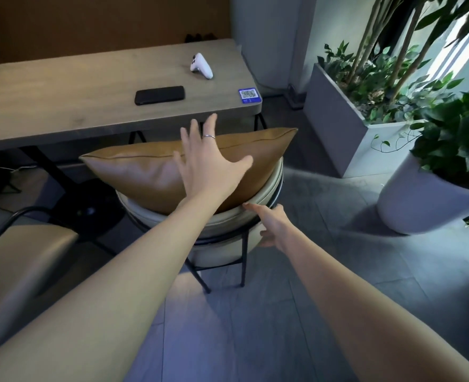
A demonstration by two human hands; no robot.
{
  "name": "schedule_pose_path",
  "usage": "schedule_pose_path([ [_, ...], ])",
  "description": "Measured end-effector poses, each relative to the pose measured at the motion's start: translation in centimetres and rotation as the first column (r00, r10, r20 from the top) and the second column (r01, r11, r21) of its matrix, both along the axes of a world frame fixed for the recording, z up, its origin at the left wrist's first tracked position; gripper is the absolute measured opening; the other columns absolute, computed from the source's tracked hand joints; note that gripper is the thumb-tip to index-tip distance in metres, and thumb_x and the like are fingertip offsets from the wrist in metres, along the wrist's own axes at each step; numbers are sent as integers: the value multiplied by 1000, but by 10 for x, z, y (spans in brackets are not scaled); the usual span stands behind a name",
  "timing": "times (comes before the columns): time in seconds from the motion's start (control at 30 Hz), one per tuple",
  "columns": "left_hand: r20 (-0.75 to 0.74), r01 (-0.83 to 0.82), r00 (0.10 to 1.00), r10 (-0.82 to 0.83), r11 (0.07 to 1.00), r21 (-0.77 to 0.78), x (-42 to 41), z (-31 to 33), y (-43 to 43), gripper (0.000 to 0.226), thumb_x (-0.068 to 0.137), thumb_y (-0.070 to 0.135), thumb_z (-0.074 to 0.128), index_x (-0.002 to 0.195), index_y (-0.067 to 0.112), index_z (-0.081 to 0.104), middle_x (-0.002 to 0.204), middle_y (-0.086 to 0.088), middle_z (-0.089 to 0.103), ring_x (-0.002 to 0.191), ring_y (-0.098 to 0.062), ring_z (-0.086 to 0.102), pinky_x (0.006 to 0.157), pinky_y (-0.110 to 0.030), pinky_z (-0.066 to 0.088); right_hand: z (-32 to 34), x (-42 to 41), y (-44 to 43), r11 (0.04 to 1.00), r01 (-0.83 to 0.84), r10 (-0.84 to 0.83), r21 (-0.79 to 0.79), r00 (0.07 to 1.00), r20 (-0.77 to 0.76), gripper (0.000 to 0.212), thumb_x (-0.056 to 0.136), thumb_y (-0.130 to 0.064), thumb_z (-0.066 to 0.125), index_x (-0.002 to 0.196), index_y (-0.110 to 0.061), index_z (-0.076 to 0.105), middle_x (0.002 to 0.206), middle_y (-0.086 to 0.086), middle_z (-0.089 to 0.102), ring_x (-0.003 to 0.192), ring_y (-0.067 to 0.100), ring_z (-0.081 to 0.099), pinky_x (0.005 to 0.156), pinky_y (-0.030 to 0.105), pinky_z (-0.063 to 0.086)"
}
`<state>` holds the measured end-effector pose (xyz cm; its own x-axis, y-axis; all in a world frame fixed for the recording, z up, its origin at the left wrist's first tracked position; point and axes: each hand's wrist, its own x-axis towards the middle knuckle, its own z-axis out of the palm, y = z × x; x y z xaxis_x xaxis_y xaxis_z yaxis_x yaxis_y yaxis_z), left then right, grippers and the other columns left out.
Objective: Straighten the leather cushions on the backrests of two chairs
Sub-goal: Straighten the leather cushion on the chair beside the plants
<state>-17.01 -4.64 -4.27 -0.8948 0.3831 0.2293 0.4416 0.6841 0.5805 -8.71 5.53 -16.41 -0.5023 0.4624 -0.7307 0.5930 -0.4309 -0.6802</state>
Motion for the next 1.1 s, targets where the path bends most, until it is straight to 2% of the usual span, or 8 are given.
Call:
schedule_pose_path([
  [0.13,35,128,992,-124,949,-288,-13,-2,36,114,75,69,74,162,37,9,174,-7,4,159,-31,-6,123,-60,2,4,-6,36,1000,-1,1,-28,1000,-17,119,83,-45,79,165,-30,-6,166,16,29,138,45,46,102,62,51],
  [0.23,65,182,983,-171,870,-458,-22,-11,51,122,69,78,71,163,38,4,171,-7,19,157,-33,11,122,-61,12,2,-13,52,998,-38,38,-56,999,-5,120,81,-40,79,164,-30,-7,166,17,27,137,48,45,101,65,49],
  [0.37,-56,98,982,-180,743,-662,-28,-13,62,114,68,83,68,160,34,21,161,-12,31,147,-36,29,116,-60,24,2,-25,57,991,-64,65,-119,998,1,114,82,-31,76,164,-28,-4,166,16,23,135,53,45,98,66,51],
  [0.5,34,142,987,-157,747,-650,-33,-16,70,109,72,76,71,158,33,22,166,-17,22,153,-40,17,118,-68,15,2,-37,52,997,-43,45,-59,999,29,120,74,-31,78,162,-29,-4,163,9,27,127,50,52,71,58,64],
  [0.6,74,156,987,-141,753,-639,-32,-19,70,105,75,76,68,158,35,20,164,-16,30,150,-42,27,116,-68,23,-3,-40,49,999,-48,48,-7,998,28,115,74,-30,73,161,-27,-2,161,8,29,127,49,50,55,56,62],
  [0.77,58,140,989,-133,771,-621,-26,-17,61,93,78,75,66,154,39,28,150,-10,51,138,-38,47,111,-65,32,-5,-40,44,997,-51,49,63,998,32,111,71,-28,71,160,-20,6,154,10,37,132,47,44,59,62,61],
  [0.87,60,143,989,-134,778,-611,-17,-14,54,91,78,74,67,154,40,30,148,-8,54,136,-37,49,111,-65,31,-4,-33,38,994,-48,44,97,998,42,116,62,-31,72,160,-19,10,151,11,39,132,46,43,57,61,62],
  [1.1,57,161,985,-161,763,-626,4,-12,40,90,80,74,65,155,39,29,146,-7,56,134,-36,52,110,-64,33,-7,-8,25,998,-48,46,50,998,34,119,61,-30,73,160,-21,7,149,11,38,130,46,44,62,60,63],
])
